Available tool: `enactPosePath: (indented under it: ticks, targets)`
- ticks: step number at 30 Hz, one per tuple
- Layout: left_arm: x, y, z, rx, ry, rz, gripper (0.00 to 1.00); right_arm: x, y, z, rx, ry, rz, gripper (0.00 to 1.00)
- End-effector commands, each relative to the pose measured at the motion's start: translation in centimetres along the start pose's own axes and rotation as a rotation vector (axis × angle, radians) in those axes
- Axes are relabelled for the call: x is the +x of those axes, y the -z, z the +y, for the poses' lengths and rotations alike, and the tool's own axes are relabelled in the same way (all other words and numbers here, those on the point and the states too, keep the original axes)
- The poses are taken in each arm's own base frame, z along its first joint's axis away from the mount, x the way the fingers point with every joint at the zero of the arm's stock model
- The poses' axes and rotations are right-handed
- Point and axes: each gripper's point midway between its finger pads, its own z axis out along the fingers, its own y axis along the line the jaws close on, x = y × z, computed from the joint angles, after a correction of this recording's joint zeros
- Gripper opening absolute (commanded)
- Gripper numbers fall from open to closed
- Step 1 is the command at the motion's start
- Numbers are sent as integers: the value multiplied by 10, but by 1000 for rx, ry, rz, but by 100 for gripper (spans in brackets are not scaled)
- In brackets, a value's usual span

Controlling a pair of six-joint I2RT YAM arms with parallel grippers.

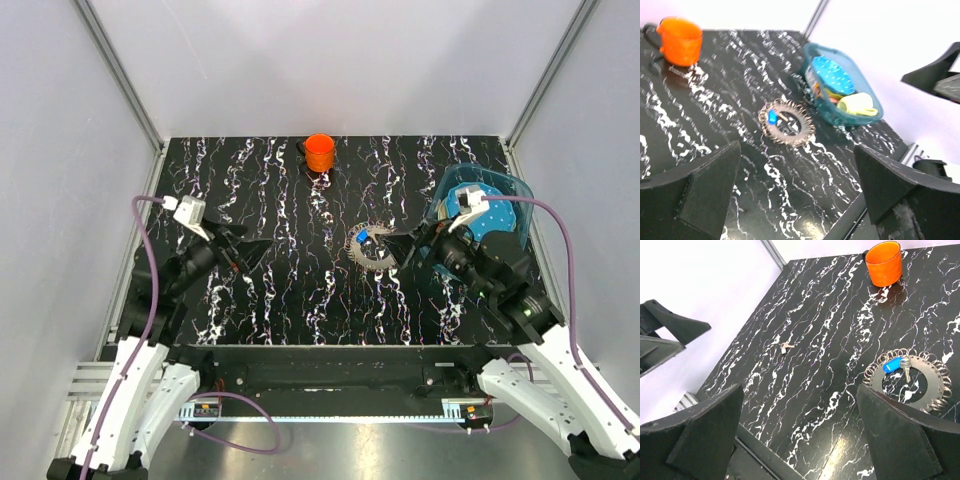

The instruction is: Remove the keys from the keyring

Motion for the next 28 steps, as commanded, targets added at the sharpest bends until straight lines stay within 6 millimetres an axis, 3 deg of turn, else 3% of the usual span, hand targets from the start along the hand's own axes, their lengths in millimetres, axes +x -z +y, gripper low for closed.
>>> enactPosePath:
  ticks: [1,10,16,28]
  targets:
    - [-33,13,-46,189,-71,-114,99,9,22,9,-44,-47,23,100]
    - [-27,24,-45,154,-100,-101,99,5,40,-7,44,-70,-29,100]
    - [-30,25,-43,134,-118,-116,99,-7,39,-7,75,-58,-36,100]
    - [-41,24,-53,174,-125,-126,99,-12,38,-4,71,-117,-58,100]
